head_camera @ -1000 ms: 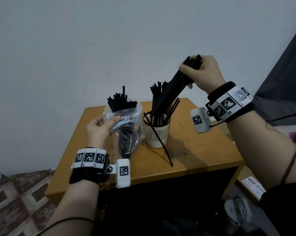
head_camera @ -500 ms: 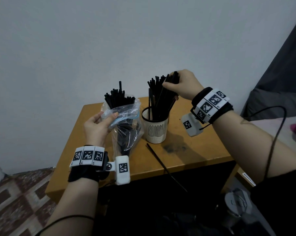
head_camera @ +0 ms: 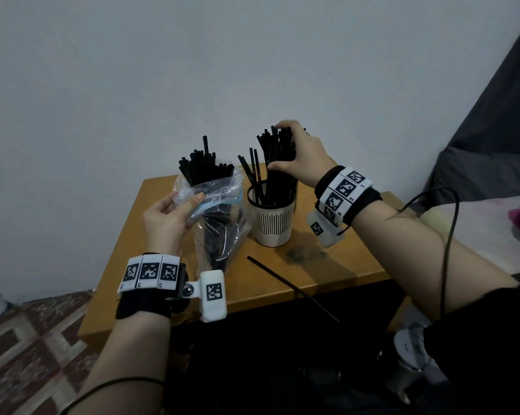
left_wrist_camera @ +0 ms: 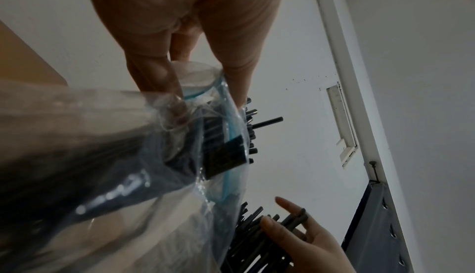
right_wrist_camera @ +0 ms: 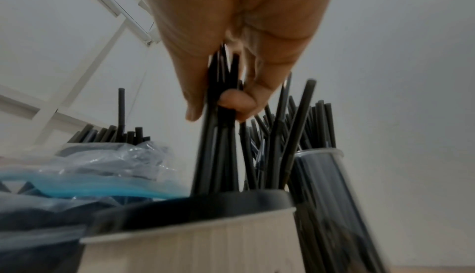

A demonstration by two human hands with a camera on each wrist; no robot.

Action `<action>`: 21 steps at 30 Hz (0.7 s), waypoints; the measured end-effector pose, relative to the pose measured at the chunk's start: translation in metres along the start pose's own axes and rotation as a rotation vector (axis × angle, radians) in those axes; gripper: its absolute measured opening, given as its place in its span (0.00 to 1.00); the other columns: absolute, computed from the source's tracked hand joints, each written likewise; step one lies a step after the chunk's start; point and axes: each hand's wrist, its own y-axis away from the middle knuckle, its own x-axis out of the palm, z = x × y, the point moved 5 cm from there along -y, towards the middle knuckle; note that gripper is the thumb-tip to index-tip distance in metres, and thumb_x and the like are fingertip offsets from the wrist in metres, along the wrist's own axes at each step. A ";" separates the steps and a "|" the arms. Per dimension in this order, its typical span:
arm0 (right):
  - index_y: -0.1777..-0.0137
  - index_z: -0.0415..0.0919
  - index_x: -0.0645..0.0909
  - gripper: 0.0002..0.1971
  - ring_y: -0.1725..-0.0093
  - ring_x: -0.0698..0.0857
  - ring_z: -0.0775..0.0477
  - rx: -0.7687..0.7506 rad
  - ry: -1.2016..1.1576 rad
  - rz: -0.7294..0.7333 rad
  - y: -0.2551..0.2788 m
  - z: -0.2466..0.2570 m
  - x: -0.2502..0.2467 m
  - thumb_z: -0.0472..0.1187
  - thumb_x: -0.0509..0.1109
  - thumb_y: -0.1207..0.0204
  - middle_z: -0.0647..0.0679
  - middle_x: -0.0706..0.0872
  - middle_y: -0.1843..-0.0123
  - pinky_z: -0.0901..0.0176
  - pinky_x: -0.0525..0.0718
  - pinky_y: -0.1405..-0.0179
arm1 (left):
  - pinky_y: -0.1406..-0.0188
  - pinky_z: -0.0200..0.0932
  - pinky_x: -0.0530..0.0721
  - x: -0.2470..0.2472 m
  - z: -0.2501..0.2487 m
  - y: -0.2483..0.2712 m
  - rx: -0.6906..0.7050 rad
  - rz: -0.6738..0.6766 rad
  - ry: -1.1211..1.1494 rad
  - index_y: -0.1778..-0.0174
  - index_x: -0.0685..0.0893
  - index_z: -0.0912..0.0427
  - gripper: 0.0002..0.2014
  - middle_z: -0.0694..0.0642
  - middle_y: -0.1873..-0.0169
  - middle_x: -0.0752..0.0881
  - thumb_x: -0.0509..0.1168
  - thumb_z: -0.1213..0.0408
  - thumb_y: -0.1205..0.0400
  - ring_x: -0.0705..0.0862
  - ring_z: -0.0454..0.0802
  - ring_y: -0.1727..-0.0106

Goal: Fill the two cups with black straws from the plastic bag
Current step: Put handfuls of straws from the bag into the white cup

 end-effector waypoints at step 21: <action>0.49 0.53 0.84 0.09 0.52 0.85 0.58 0.026 -0.158 -0.124 0.049 0.024 -0.042 0.37 0.70 0.24 0.56 0.88 0.54 0.67 0.82 0.52 | 0.66 0.34 0.87 -0.005 0.005 -0.004 0.010 -0.007 0.038 0.31 0.76 0.70 0.33 0.63 0.40 0.84 0.79 0.67 0.31 0.89 0.51 0.51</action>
